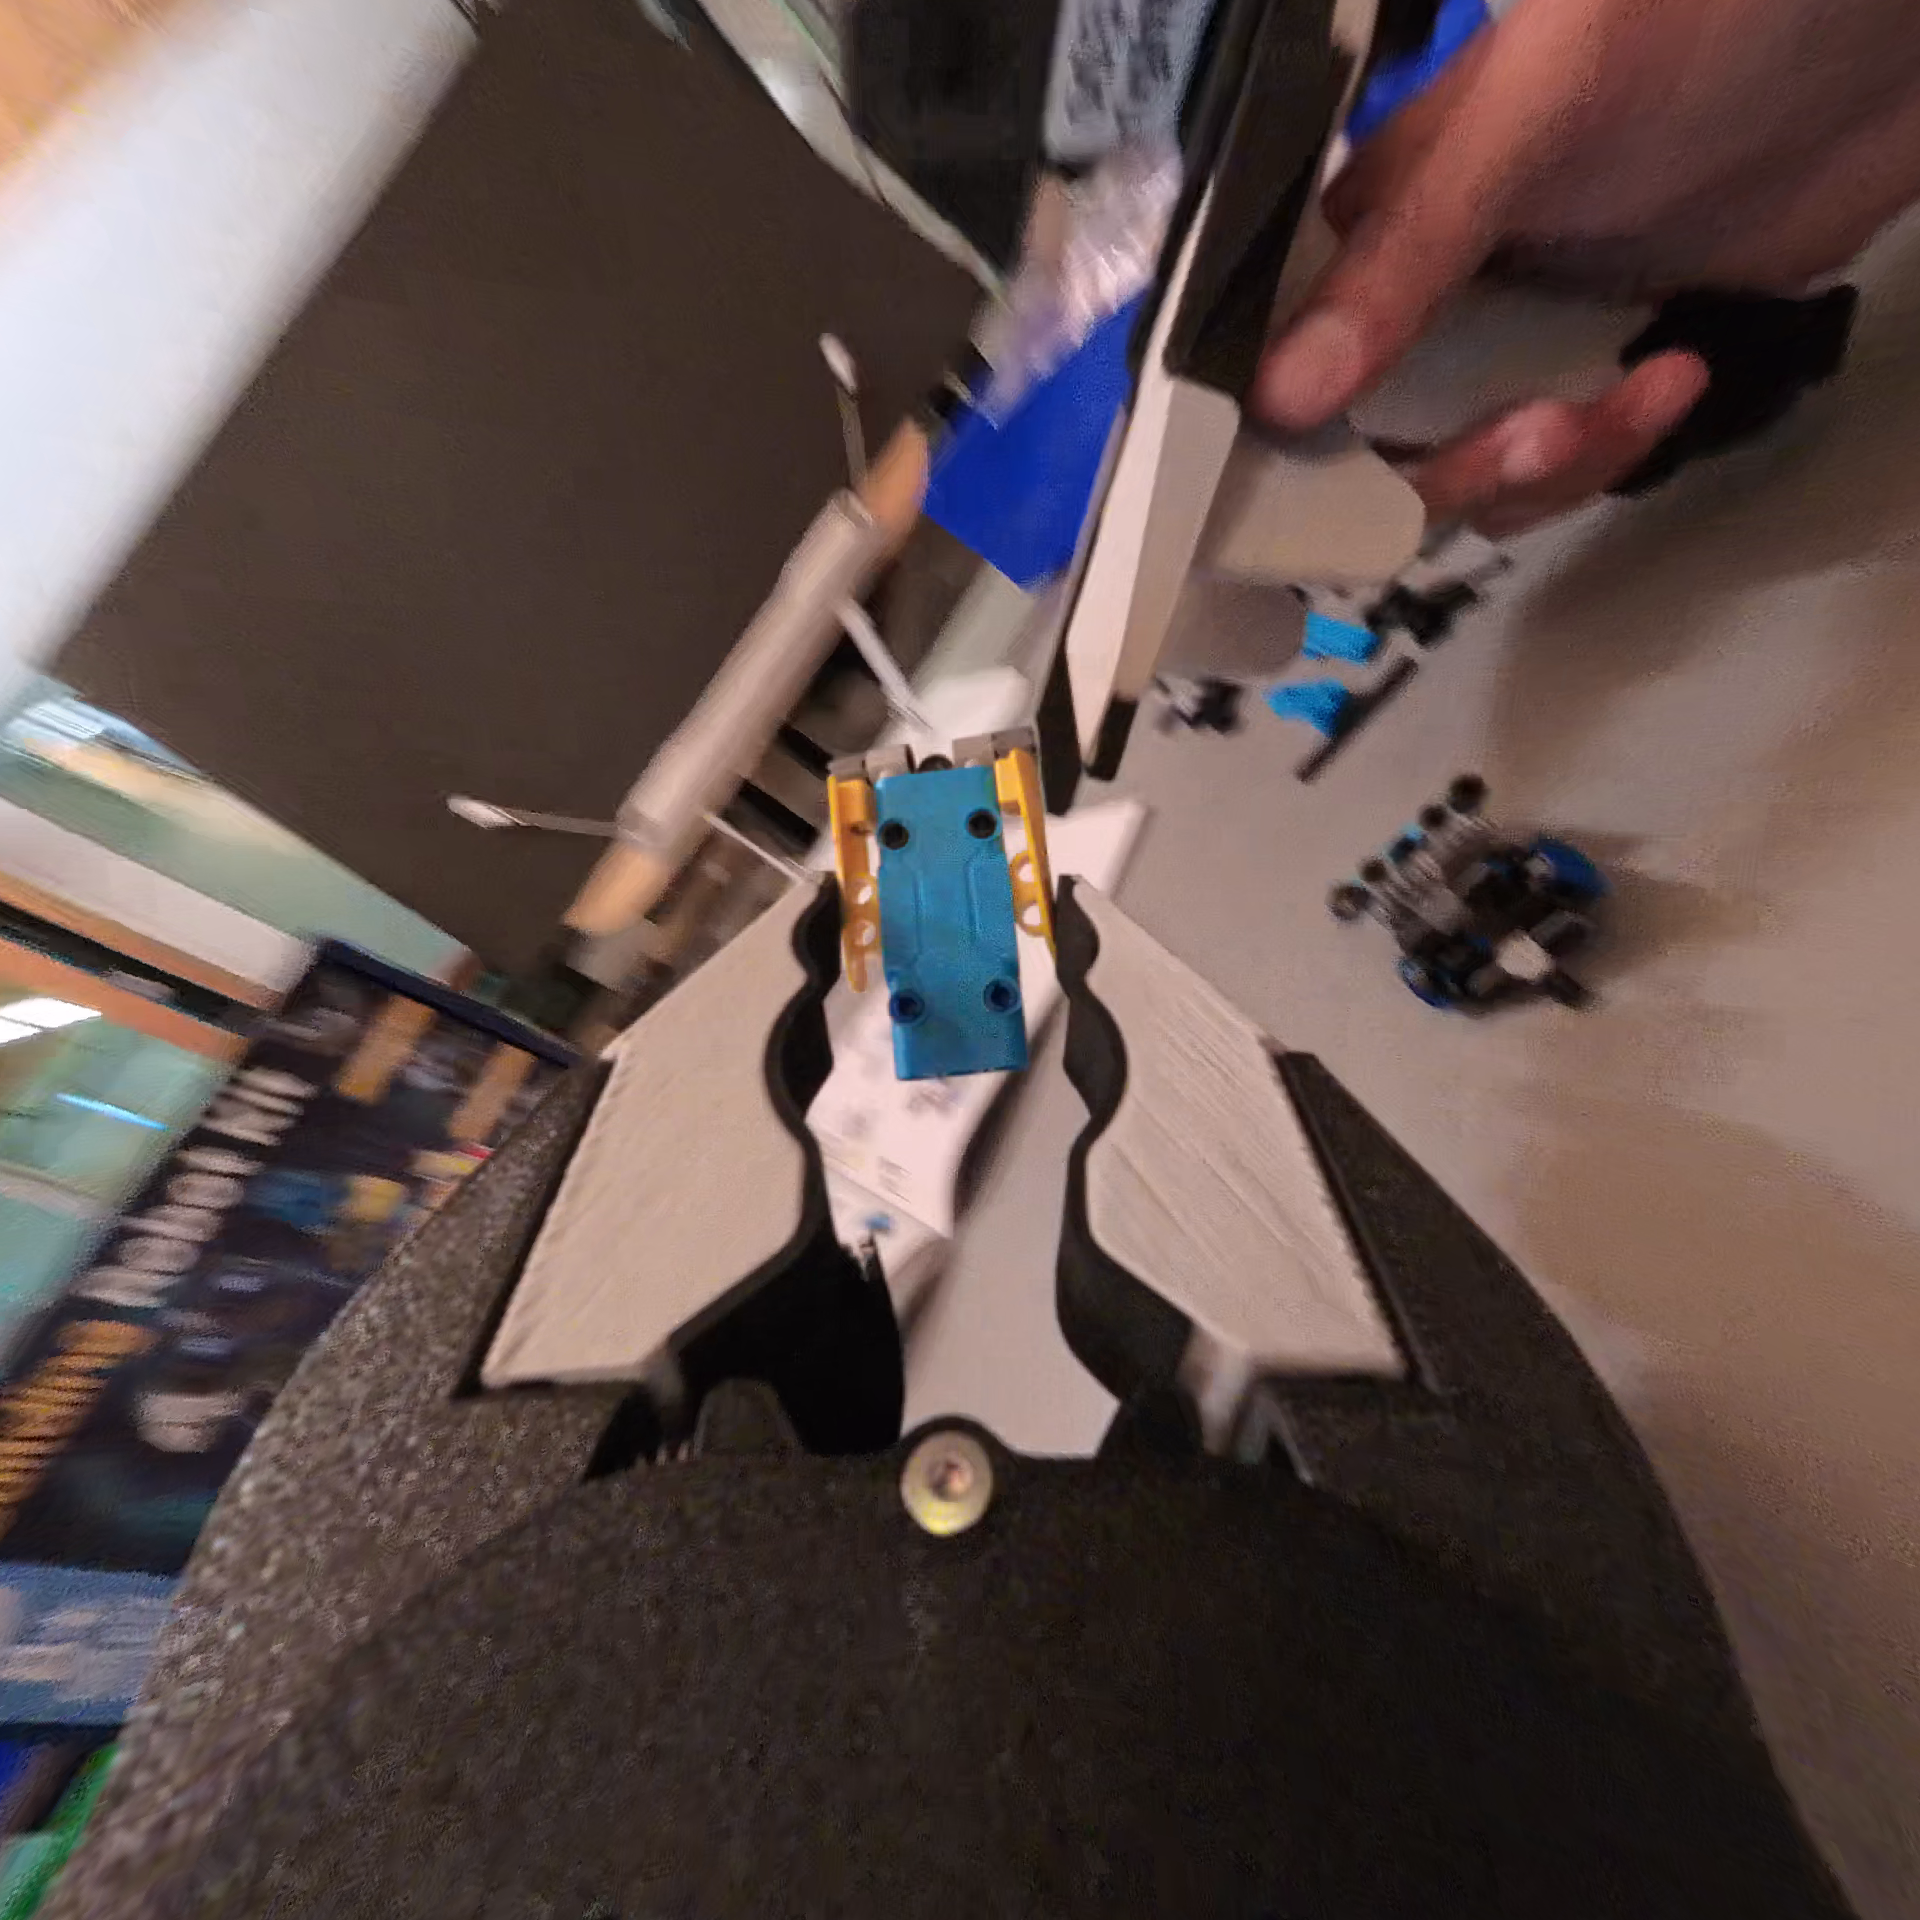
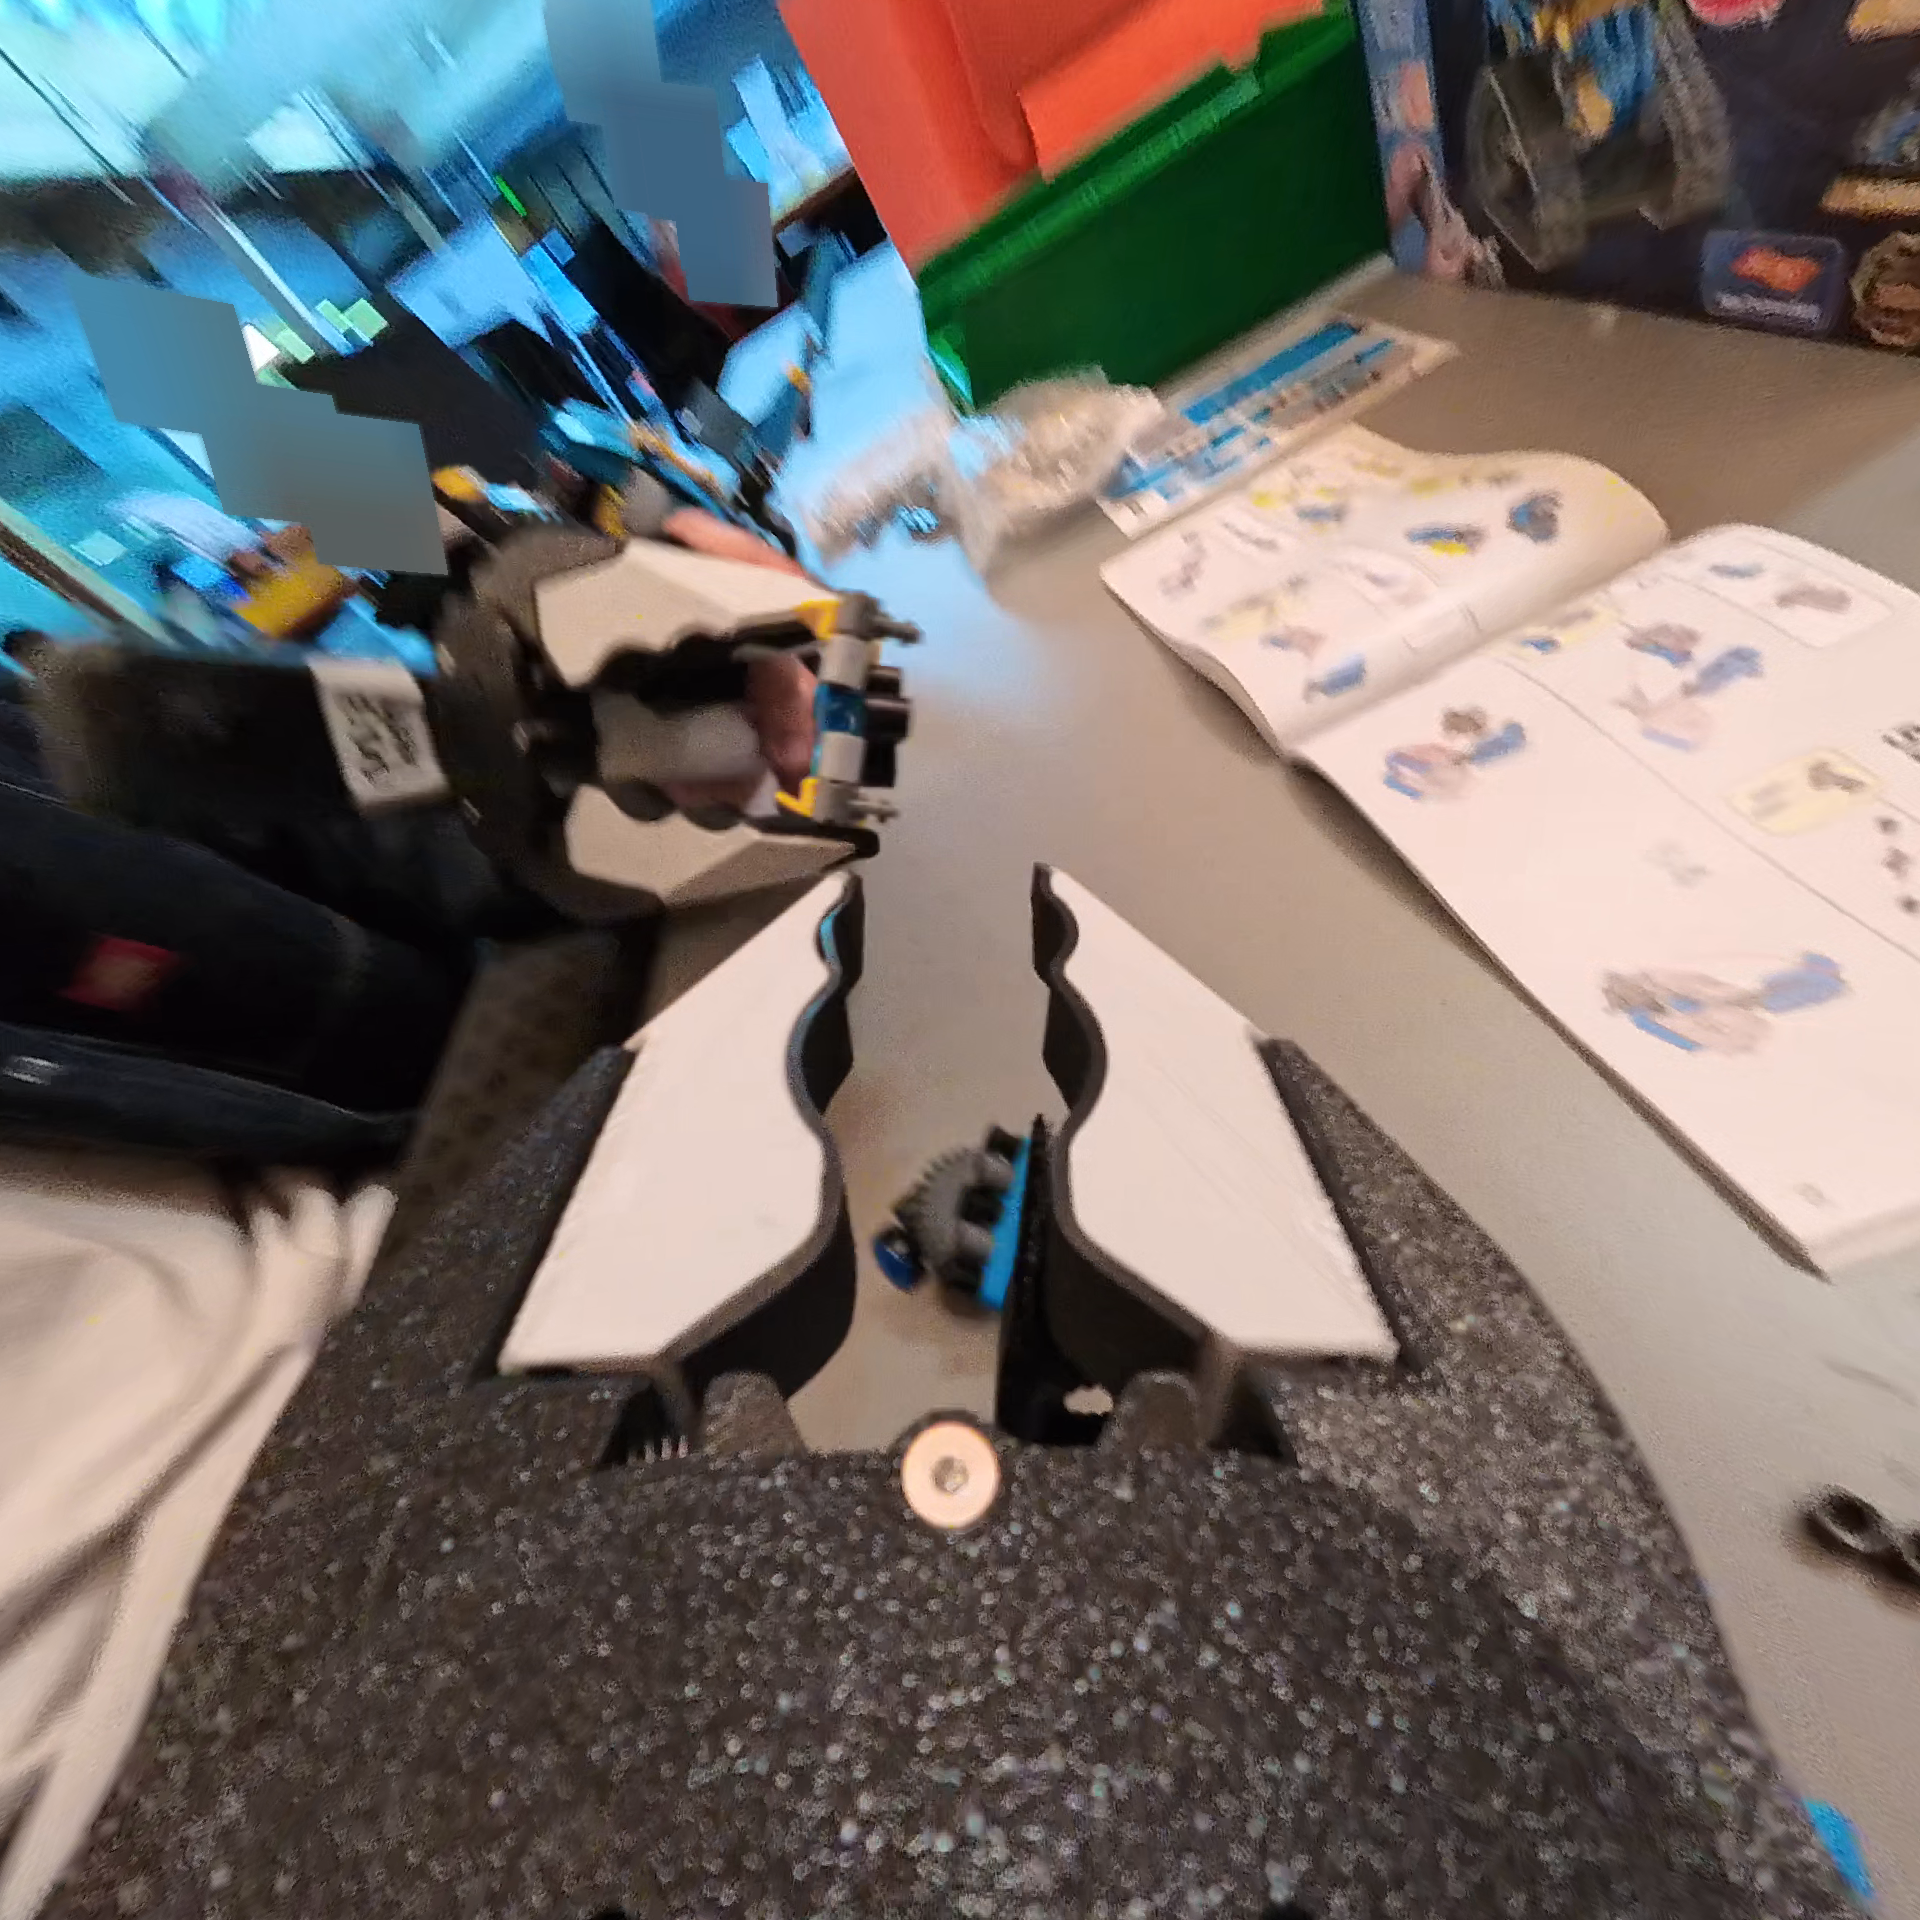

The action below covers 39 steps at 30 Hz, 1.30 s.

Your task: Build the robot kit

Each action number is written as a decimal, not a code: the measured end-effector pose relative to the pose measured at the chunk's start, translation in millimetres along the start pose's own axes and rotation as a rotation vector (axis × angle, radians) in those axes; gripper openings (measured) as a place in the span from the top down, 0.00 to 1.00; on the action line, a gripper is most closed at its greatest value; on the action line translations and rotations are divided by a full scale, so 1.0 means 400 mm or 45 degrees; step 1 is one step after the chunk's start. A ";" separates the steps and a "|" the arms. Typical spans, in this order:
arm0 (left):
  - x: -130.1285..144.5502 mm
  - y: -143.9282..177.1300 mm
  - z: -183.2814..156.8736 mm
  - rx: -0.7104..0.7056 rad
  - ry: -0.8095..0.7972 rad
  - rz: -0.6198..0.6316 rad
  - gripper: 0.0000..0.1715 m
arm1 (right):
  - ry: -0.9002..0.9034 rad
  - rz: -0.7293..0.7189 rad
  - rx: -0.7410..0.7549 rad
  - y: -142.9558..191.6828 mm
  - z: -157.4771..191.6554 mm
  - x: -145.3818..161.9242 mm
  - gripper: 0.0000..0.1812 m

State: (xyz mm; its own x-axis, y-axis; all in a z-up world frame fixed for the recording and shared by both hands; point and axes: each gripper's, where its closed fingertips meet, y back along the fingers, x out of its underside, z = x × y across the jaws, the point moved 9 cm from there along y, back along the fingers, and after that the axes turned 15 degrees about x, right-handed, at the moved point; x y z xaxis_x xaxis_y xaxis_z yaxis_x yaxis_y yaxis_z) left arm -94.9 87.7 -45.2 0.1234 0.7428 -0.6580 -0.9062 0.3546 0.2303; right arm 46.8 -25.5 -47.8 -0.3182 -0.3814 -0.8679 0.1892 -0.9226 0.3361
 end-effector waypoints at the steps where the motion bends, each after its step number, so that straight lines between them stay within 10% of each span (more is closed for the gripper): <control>1: -0.016 0.013 -0.001 -0.104 -0.076 -0.050 0.76 | -0.025 -0.057 -0.048 0.007 0.012 -0.011 0.83; 14: -0.060 0.069 0.009 -0.271 -0.079 -0.310 0.76 | 0.256 -0.272 -0.139 0.049 0.155 -0.069 0.85; 19: 0.010 0.037 0.045 0.075 0.391 -0.189 0.76 | 0.365 0.083 0.179 0.083 0.062 -0.030 0.81; 24: 0.079 0.001 0.048 0.356 0.856 -0.077 0.76 | 0.367 0.412 0.081 0.067 0.085 0.082 0.80; 29: 0.098 -0.026 0.011 0.762 1.213 -0.054 0.76 | 0.666 0.417 0.424 0.046 0.101 0.113 0.74; 39: 0.092 -0.025 -0.012 0.756 1.029 0.071 0.76 | 0.443 0.531 0.242 0.029 0.125 0.172 0.73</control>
State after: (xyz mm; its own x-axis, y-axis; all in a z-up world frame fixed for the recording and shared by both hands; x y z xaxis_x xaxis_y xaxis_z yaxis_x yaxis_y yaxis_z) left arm -83.4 108.5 -75.2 -0.4239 0.2369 -0.8742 -0.5269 0.7206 0.4508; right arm -19.2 -65.3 -85.2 0.0781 -0.7034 -0.7065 0.0527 -0.7048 0.7075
